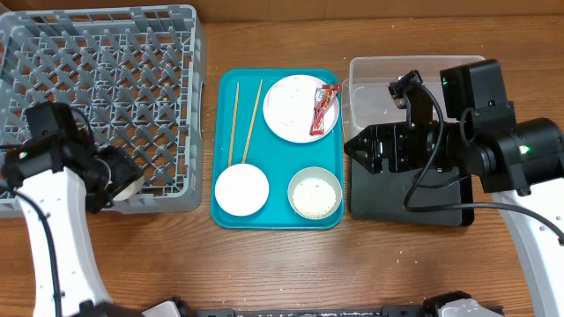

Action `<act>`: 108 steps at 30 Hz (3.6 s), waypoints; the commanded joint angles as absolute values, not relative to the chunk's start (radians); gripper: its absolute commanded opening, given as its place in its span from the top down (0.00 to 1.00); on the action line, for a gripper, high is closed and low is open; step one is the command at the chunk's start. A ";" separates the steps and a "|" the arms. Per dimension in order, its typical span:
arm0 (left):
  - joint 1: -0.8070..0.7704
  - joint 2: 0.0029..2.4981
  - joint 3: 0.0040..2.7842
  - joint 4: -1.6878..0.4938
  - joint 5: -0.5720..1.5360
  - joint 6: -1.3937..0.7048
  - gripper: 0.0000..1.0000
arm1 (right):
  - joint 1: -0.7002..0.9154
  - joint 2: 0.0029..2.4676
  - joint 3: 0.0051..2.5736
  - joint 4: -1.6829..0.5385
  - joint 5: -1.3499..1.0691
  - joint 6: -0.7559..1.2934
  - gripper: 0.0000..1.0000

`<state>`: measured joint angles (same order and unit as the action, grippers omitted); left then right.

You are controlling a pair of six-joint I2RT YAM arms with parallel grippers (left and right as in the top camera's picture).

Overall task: Sort waste into correct bins and load items into the dishwasher
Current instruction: 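Carry the cup with the left gripper and set it upside down in the rack, then grasp the small rice bowl with the right gripper, then tip the rice bowl over the black tray to empty the rice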

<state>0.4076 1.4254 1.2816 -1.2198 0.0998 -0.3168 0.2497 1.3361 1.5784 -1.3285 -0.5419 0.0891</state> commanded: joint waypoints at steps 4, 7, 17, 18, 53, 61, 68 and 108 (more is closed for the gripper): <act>0.413 1.513 1.271 -1.116 0.172 -0.292 0.32 | 0.253 1.336 1.590 -1.327 -0.532 0.078 0.14; 0.413 1.558 1.271 -1.110 0.194 -0.296 0.29 | 0.253 1.336 1.590 -1.328 -0.532 0.078 0.14; 0.477 1.612 1.339 -1.221 0.393 -0.344 0.00 | 0.253 1.336 1.590 -1.346 -0.532 0.078 0.14; 0.491 1.612 1.373 -1.243 0.392 -0.344 0.00 | 0.253 1.336 1.590 -1.349 -0.532 0.078 0.14; 0.006 1.374 1.906 -1.686 0.247 -0.032 0.00 | 0.749 1.960 1.390 -0.950 -0.082 0.405 0.49; 0.006 1.374 1.906 -1.650 0.247 -0.032 0.00 | 0.779 2.035 1.390 -0.947 0.028 0.450 0.91; 0.006 1.374 1.906 -1.650 0.247 -0.033 0.00 | 0.778 1.995 1.462 -1.021 -0.010 0.449 0.96; 0.006 1.374 1.906 -1.649 0.247 -0.032 0.00 | -0.321 1.663 1.098 -1.036 -1.499 -0.323 0.96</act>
<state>0.0078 1.3766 1.8915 -1.6527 0.2523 -0.0486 -0.2996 1.6638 1.0973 -1.0355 -1.2499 -0.1825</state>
